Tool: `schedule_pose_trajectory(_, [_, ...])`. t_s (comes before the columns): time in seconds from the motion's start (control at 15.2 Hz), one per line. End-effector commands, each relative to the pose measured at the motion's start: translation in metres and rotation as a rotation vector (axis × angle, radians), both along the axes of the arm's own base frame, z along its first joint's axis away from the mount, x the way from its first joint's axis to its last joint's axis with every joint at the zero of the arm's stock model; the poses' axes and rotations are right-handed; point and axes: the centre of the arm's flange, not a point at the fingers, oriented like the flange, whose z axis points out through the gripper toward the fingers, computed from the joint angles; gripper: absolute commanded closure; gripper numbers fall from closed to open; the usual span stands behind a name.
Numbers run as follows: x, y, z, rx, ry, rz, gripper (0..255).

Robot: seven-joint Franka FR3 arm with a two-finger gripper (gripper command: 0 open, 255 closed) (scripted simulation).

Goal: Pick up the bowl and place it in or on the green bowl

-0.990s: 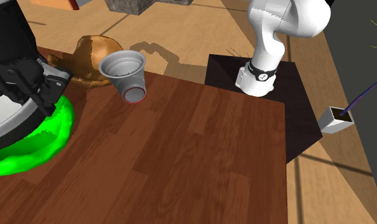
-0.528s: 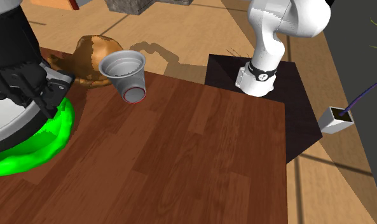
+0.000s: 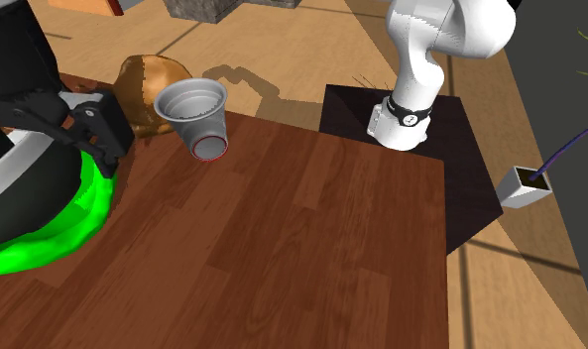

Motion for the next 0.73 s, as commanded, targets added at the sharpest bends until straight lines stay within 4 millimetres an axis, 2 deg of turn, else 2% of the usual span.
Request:
schedule_pose_trajectory(0.0, [-0.001,0.005,0.020,0.000,0.000,0.000,0])
schedule_pose_trajectory(0.13, [-0.002,0.011,0.043,0.000,0.000,0.000,0])
schedule_pose_trajectory(0.66, [-0.002,0.011,0.043,0.000,0.000,0.000,0])
